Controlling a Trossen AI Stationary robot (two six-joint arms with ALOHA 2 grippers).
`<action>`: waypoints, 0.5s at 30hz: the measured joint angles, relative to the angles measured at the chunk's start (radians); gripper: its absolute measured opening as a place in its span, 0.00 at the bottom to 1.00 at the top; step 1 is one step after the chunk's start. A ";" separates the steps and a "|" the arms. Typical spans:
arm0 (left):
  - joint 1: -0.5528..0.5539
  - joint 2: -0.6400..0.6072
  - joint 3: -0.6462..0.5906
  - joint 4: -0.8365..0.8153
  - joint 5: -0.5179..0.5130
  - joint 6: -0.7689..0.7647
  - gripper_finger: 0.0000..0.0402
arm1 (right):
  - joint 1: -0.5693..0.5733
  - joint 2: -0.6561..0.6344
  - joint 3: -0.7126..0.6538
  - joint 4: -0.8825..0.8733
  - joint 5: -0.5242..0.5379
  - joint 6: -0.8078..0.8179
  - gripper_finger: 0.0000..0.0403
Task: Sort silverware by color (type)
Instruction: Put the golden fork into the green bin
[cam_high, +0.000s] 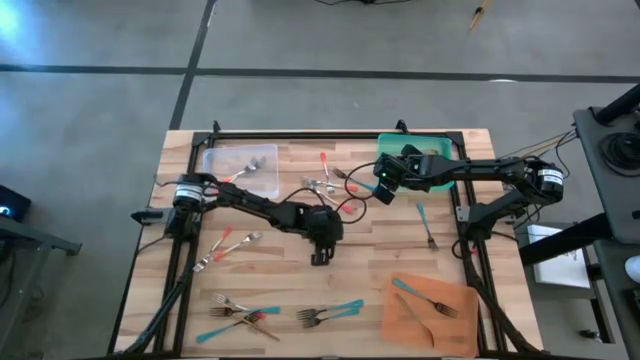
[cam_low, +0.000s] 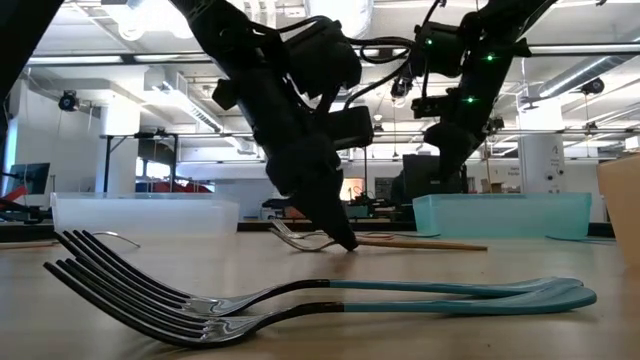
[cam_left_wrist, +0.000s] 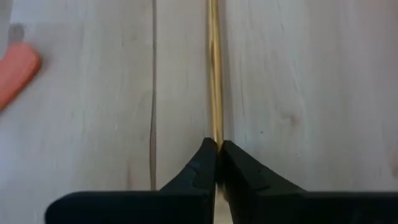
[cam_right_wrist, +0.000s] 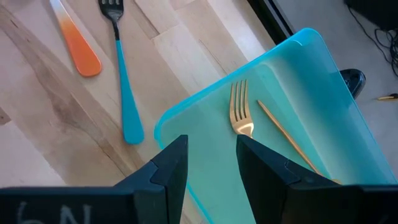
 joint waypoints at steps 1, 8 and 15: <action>0.000 0.000 0.011 -0.014 0.000 -0.020 0.01 | 0.000 0.000 0.000 0.000 0.000 0.000 0.32; -0.025 0.000 0.159 -0.204 0.019 -0.050 0.00 | 0.000 0.000 0.000 0.003 0.000 0.000 0.32; -0.107 -0.004 0.316 -0.546 -0.055 -0.075 0.00 | 0.000 0.000 0.000 0.025 0.001 -0.002 0.32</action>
